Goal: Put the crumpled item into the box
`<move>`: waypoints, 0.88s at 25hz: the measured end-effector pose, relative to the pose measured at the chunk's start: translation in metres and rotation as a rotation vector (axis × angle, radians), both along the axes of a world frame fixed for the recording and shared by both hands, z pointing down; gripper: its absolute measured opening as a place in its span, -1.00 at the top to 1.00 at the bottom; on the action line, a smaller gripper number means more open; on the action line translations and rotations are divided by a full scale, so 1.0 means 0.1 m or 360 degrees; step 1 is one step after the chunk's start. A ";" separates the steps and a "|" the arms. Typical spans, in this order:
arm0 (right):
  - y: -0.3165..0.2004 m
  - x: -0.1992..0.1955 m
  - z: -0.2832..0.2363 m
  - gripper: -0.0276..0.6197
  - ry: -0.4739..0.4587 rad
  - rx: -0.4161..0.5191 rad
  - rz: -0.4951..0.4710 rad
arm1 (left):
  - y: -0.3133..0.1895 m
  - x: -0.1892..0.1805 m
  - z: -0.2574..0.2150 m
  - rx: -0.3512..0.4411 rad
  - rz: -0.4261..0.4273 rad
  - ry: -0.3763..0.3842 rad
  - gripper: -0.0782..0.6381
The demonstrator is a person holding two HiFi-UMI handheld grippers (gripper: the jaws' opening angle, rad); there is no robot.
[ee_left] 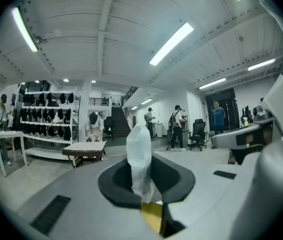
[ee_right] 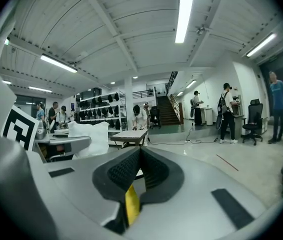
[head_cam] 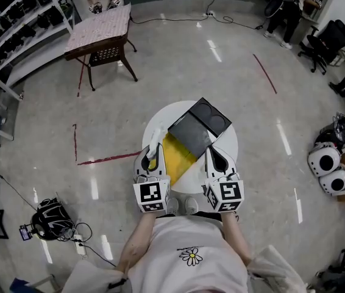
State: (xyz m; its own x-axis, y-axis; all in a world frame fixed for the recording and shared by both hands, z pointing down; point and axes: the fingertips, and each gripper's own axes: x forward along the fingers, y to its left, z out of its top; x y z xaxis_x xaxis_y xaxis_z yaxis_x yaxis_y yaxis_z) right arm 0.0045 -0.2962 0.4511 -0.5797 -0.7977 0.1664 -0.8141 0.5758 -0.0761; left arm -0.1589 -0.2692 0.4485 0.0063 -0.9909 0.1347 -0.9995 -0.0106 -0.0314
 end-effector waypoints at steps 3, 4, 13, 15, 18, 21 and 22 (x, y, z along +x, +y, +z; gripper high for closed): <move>-0.05 0.02 -0.02 0.91 0.0001 0.0004 -0.0011 | -0.10 0.01 0.03 -0.0039 0.0032 -0.0137 0.67; -0.06 0.03 -0.02 0.91 0.0002 0.0002 -0.0012 | -0.14 0.01 0.05 -0.0053 0.0053 -0.0200 0.67; 0.00 0.13 0.08 0.91 0.0047 -0.0066 0.0028 | -0.46 0.06 0.67 -0.0351 0.0452 -0.0962 0.67; 0.03 0.18 0.10 0.91 0.0057 -0.0076 0.0053 | -0.51 0.06 0.90 -0.0429 0.0518 -0.1064 0.67; 0.08 0.26 0.12 0.91 0.0075 -0.0083 0.0097 | -0.55 0.09 1.27 -0.0558 0.0635 -0.1207 0.67; 0.15 0.34 0.19 0.91 0.0098 -0.0106 0.0141 | -0.56 0.12 1.67 -0.0687 0.0750 -0.1330 0.67; 0.19 0.37 0.22 0.91 0.0106 -0.0118 0.0154 | -0.54 0.12 1.80 -0.0738 0.0779 -0.1367 0.67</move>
